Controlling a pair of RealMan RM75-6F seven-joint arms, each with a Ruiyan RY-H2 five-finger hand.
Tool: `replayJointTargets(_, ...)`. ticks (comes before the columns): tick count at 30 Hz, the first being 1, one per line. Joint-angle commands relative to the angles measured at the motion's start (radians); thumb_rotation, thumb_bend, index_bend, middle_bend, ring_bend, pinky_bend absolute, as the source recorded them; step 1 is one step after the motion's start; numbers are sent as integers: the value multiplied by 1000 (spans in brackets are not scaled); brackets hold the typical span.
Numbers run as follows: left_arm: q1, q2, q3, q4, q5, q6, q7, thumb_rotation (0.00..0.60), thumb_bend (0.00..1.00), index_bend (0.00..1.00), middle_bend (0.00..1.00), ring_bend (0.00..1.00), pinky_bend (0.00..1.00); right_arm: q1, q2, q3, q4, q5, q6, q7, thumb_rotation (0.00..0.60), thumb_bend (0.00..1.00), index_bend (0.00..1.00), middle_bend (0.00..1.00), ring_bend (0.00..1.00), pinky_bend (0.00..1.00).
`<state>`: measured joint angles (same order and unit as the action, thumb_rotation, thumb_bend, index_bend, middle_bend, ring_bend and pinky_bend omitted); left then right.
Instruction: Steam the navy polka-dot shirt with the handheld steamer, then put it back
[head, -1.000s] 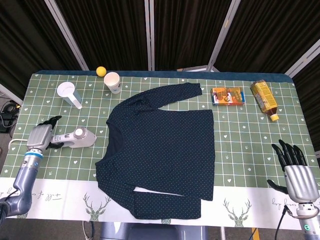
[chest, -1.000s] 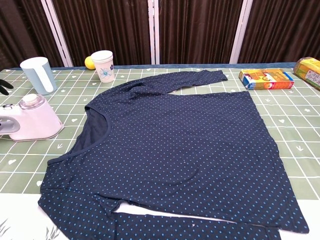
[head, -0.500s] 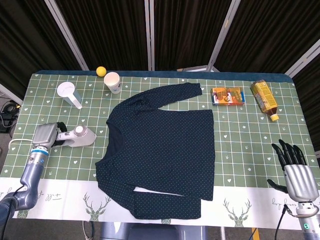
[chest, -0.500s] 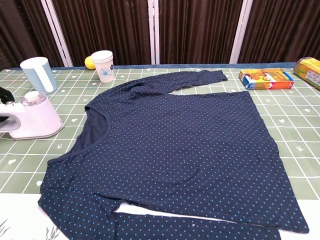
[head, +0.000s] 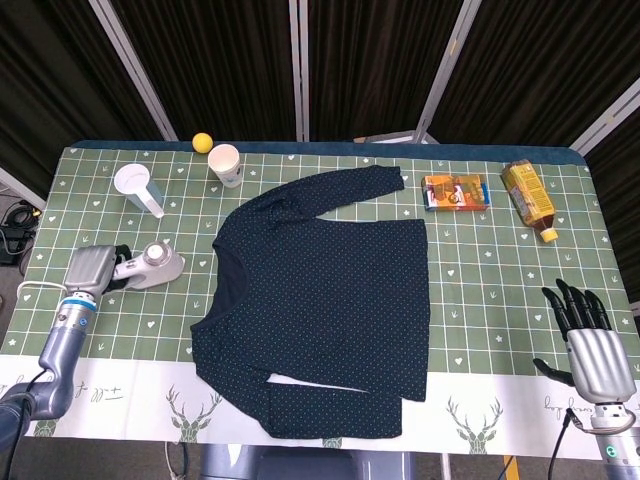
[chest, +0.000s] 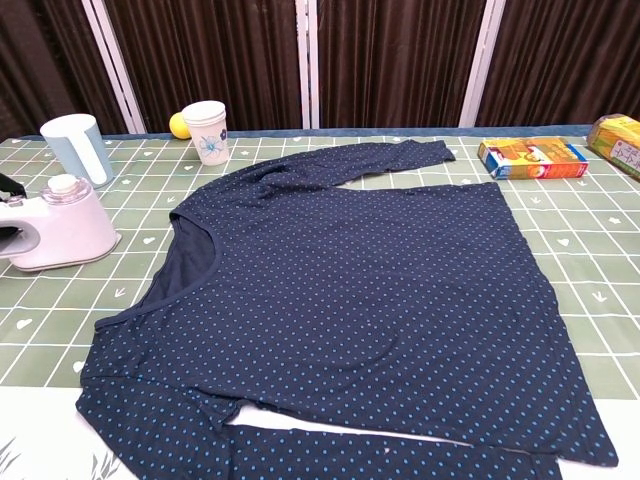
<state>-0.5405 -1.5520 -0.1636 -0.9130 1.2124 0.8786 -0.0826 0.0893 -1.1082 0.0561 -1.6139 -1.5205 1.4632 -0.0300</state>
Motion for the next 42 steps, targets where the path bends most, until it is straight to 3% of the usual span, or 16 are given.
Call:
replayJointTargets(1,0,31,9,-37,59,28,-88,600,653,1000,822,733,951,0,-1,0,0,1,0,0,600,0,0,0,0,0)
replayJointTargets(12,-20,158,41,-226,282,196,-314,600,683,1000,831,741,964,2,-2,4,0,12,-6,-2,600,0,0,0,0,0)
replayJointTargets(18,-70,203,54,-367,339,172,-399,600,748,1000,845,753,979,4,0,9,6,28,-13,6,600,0,0,0,0,0)
replayJointTargets(30,-190,121,58,-410,343,37,-332,600,772,1000,849,761,997,7,4,24,19,62,-26,28,600,0,0,0,0,0)
replayJointTargets(42,-279,-14,28,-315,328,12,-180,600,775,1000,849,763,997,7,12,37,32,90,-35,61,600,0,0,0,0,0)
